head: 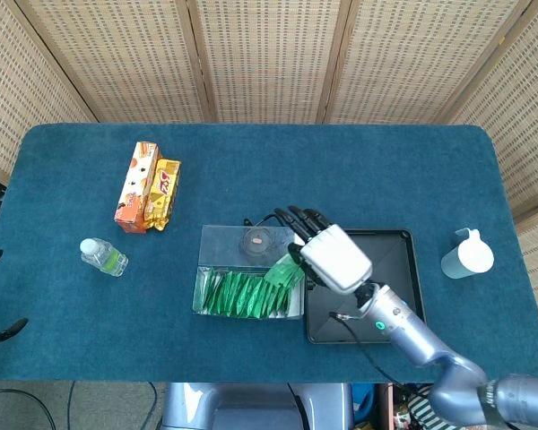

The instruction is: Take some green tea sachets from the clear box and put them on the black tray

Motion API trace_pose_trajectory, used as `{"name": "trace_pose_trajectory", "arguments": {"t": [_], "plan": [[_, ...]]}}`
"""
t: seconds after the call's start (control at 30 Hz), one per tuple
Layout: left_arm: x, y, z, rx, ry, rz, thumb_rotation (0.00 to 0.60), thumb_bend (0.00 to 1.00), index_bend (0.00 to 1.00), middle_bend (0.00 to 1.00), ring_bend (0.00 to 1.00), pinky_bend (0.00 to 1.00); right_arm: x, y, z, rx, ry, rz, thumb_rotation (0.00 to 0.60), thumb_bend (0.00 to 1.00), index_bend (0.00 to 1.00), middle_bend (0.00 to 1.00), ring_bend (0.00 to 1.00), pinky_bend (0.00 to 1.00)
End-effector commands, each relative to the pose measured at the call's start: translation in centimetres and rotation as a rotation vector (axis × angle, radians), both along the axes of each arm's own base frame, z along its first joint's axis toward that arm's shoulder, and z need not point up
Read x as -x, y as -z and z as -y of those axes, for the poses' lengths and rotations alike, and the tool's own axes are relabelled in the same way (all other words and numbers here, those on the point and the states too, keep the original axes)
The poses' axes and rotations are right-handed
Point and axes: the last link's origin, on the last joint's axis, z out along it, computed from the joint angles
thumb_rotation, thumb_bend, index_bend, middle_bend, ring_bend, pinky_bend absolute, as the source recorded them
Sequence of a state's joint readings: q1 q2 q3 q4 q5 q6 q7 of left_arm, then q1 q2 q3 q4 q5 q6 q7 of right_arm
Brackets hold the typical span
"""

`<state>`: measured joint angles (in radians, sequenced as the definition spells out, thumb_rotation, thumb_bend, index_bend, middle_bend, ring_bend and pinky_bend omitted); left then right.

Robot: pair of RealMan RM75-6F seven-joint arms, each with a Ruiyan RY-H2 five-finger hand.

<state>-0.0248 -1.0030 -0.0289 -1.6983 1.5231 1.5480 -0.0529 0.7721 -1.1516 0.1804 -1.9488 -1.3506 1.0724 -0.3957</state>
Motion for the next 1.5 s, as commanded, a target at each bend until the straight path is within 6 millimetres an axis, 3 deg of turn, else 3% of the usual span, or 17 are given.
{"name": "trace_pose_trajectory", "arguments": {"t": [0.03,0.17,0.37,0.53,0.87,0.9,0.97,1.0,1.03,1.07,1.13,1.17,1.33,1.5], "plan": [[0.0,0.0,0.0,0.001,0.0,0.0,0.6,0.1,0.0,0.0,0.0,0.0,1.4,-1.6,-0.4,0.021,0.024,-0.004,0.6,0.61,0.63,0.09,0.0,0.21],[-0.1,0.1,0.0,0.003,0.002,0.0,0.6,0.1,0.0,0.0,0.0,0.0,2.5,-2.2,-0.8,0.025,0.039,-0.017,0.6,0.61,0.63,0.09,0.0,0.21],[-0.2,0.1,0.2,0.004,0.009,-0.001,0.6,0.1,0.0,0.0,0.0,0.0,6.5,-2.4,-2.1,0.001,0.086,-0.088,0.6,0.61,0.63,0.09,0.0,0.21],[-0.3,0.2,0.3,0.004,0.013,-0.003,0.6,0.1,0.0,0.0,0.0,0.0,10.9,-1.0,-3.0,-0.05,0.155,-0.156,0.6,0.61,0.63,0.09,0.0,0.21],[-0.2,0.2,0.2,0.005,0.005,-0.007,0.6,0.1,0.0,0.0,0.0,0.0,14.8,0.9,-3.2,-0.089,0.203,-0.214,0.6,0.61,0.63,0.09,0.0,0.21],[-0.1,0.2,0.2,0.005,0.004,-0.008,0.6,0.1,0.0,0.0,0.0,0.0,14.9,0.9,-3.2,-0.09,0.205,-0.214,0.6,0.61,0.61,0.09,0.0,0.21],[-0.2,0.3,0.1,0.007,0.003,-0.009,0.6,0.1,0.0,0.0,0.0,0.0,15.2,1.0,-3.2,-0.095,0.205,-0.216,0.6,0.61,0.37,0.04,0.0,0.21],[-0.2,0.3,0.1,0.007,0.003,-0.01,0.6,0.1,0.0,0.0,0.0,0.0,15.3,1.0,-3.2,-0.095,0.2,-0.216,0.6,0.58,0.25,0.03,0.0,0.21],[-0.2,0.3,0.1,0.008,0.003,-0.01,0.6,0.1,0.0,0.0,0.0,0.0,15.4,1.0,-3.2,-0.092,0.196,-0.212,0.6,0.48,0.11,0.01,0.0,0.21],[-0.2,0.4,0.1,0.008,0.003,-0.011,0.6,0.1,0.0,0.0,0.0,0.0,15.4,0.9,-3.2,-0.088,0.191,-0.21,0.6,0.37,0.04,0.0,0.0,0.21],[-0.2,0.4,0.1,0.008,0.002,-0.013,0.6,0.1,0.0,0.0,0.0,0.0,15.5,0.6,-3.2,-0.065,0.188,-0.216,0.6,0.15,0.0,0.0,0.0,0.18],[-0.2,0.4,0.1,0.008,0.002,-0.013,0.6,0.1,0.0,0.0,0.0,0.0,15.4,0.3,-3.1,-0.048,0.184,-0.217,0.6,0.1,0.0,0.0,0.0,0.16],[-0.2,0.4,0.1,0.008,0.002,-0.013,0.6,0.1,0.0,0.0,0.0,0.0,14.4,-1.5,-3.0,0.039,0.176,-0.16,0.6,0.07,0.0,0.0,0.0,0.12],[-0.2,0.3,0.2,0.001,0.008,-0.011,0.6,0.1,0.0,0.0,0.0,0.0,14.0,-4.3,-5.0,0.121,0.202,0.004,0.6,0.03,0.0,0.0,0.0,0.04]]}}
